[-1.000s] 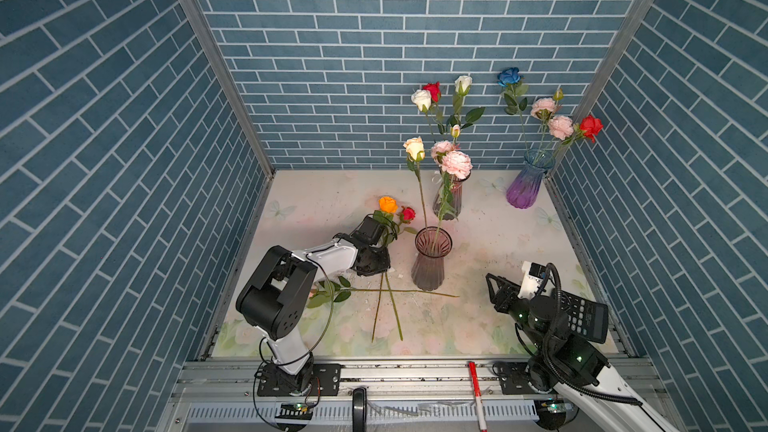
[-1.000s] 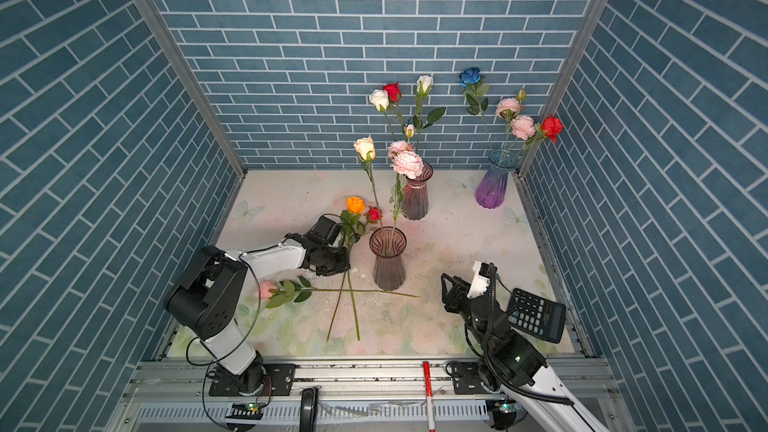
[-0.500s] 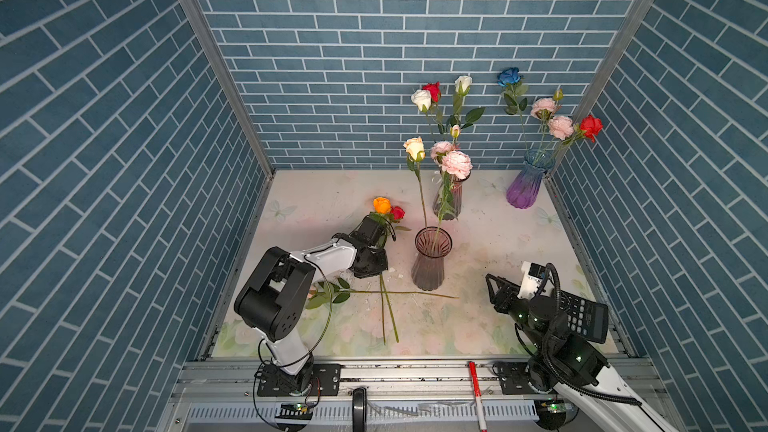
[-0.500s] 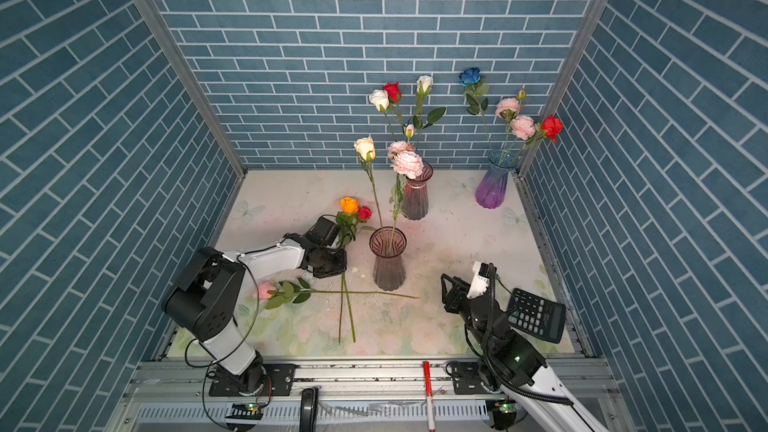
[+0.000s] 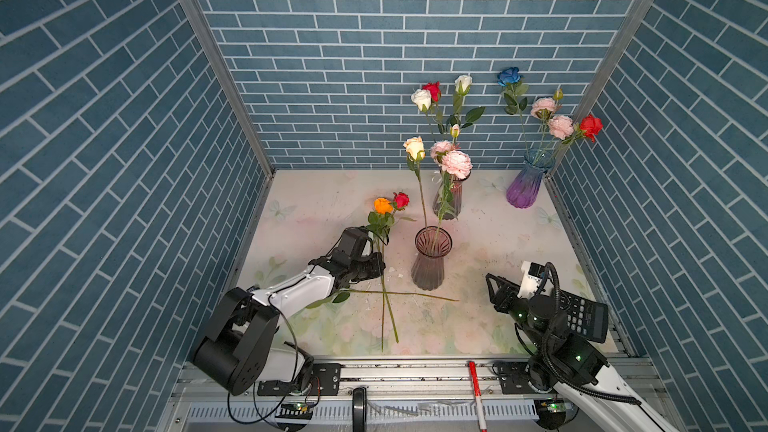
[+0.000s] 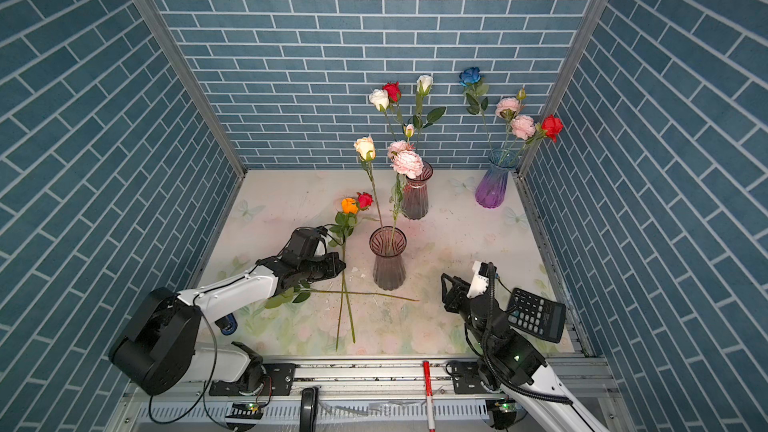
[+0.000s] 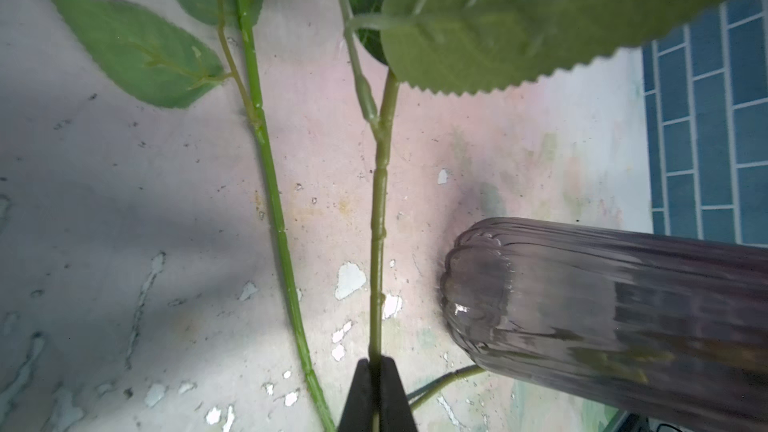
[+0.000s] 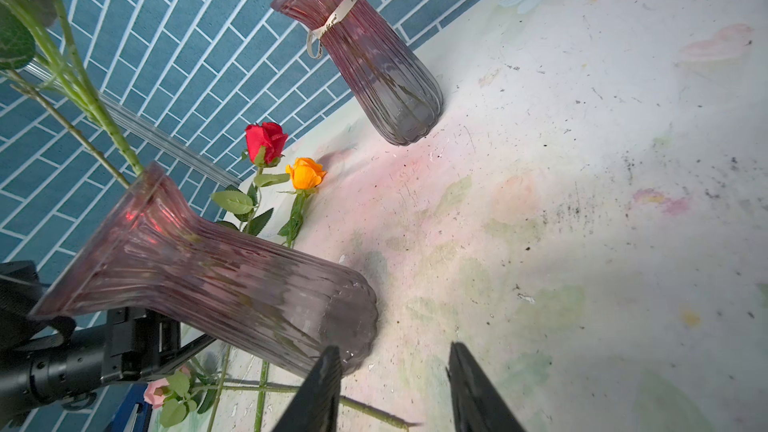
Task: Arrange the flowers into the vase
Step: 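Lift the red rose with the left gripper while the right gripper approaches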
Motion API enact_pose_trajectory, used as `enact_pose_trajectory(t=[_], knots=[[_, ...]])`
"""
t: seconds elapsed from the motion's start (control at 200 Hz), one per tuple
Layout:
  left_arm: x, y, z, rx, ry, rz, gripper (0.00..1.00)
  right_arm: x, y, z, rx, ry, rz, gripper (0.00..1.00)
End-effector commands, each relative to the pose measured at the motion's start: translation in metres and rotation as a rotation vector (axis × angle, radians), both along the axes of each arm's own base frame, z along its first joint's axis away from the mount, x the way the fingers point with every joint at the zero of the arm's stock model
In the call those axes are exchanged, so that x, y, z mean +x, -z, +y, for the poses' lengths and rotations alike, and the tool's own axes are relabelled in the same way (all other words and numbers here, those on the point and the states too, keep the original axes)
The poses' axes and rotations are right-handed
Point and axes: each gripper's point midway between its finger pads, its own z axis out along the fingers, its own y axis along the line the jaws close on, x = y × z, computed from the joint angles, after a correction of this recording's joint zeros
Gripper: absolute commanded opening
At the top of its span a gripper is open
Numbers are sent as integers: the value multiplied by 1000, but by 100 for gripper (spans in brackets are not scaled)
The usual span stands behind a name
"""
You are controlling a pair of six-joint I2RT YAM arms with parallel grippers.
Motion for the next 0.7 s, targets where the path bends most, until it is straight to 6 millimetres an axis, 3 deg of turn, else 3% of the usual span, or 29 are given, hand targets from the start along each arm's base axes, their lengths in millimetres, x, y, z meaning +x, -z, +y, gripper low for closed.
enact_pose_trajectory(t=[0.0, 0.1, 0.225, 0.36, 0.545, 0.695], knots=[[2, -42, -2, -94, 6, -156, 0, 0, -6, 3, 35, -5, -4, 44], [-14, -79, 8, -131, 1, -261, 0, -5, -30, 24, 60, -131, -64, 45], [-42, -124, 19, -186, 22, -367, 0, -19, -64, 69, 95, -390, -84, 45], [-74, -166, 28, -272, 51, -444, 0, -41, -109, 123, 177, -709, -69, 36], [-109, -222, 21, -436, 159, -572, 0, -71, -191, 182, 225, -1042, -148, 33], [-126, -246, 3, -491, 272, -612, 0, -87, -232, 219, 191, -1172, -201, 36]])
